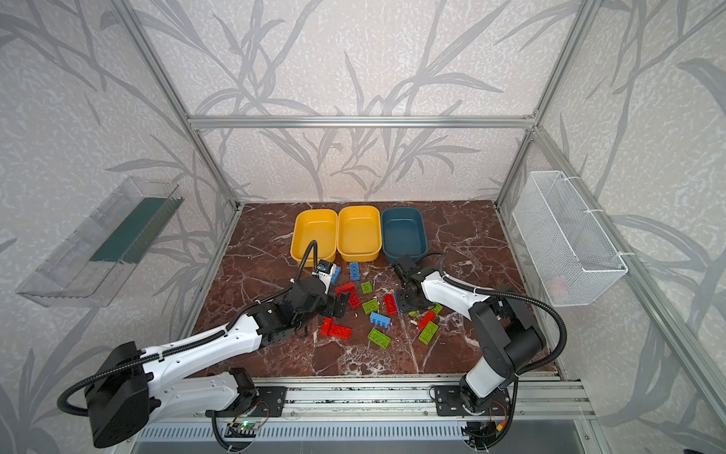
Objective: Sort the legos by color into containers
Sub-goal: 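Lower the right gripper and close it on a lime-green brick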
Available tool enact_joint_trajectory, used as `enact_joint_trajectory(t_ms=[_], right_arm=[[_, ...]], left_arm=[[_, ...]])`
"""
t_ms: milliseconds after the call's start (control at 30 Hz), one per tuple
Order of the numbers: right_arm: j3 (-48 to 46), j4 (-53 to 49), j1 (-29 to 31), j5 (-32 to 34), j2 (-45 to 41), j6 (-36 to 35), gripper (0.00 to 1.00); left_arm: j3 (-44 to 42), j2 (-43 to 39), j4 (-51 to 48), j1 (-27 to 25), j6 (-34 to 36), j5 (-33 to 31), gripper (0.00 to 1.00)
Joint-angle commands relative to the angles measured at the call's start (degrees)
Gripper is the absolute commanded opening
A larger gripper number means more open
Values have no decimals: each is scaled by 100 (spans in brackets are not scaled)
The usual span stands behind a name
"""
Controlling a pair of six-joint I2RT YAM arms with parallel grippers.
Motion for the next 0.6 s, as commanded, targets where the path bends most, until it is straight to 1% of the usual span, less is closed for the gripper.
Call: enact_joint_trajectory(t_ms=[0,167,400,567], right_arm=[[-248,-269,4,-142,-26,75,37],[-359,-319,3,-39,-230,74,36],[-417,-304,7,-28,-156,126,31],[-427,-297,-1,-37,-199,161,30]], left_arm=[[198,52,-106,-18,49,61,99],[187,48,-37,-18,-5,112,99],[162,-9,-118,-18,-36,99,99],[123,-98,-173,-18,-74,67,99]])
